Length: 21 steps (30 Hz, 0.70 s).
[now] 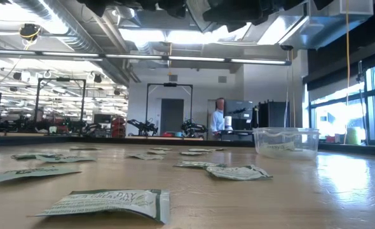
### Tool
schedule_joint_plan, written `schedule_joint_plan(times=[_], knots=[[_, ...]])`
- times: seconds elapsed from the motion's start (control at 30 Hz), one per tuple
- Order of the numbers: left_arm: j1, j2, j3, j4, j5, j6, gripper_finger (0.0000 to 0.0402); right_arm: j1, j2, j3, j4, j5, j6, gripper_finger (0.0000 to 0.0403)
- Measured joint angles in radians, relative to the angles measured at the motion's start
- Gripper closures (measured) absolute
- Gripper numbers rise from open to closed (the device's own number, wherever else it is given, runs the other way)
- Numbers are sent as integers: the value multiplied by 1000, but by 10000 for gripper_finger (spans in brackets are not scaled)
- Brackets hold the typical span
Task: Pick and place items into bin
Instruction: Put the truvia packet into the transparent bin
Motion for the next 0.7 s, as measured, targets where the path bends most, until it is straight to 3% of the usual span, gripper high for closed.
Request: schedule_joint_plan(times=[0.13,0.27,0.53,0.7], knots=[[0,-50,0,-138,-33,-15,274,0,-24,1,-74,82,30,397],[-6,-93,0,-336,-153,-90,268,-8,-76,0,-283,158,126,396],[-56,-105,-2,-619,-260,-278,282,-61,-136,0,-761,165,488,396],[-81,-100,-2,-675,-297,-351,291,-84,-97,0,-863,154,567,396]])
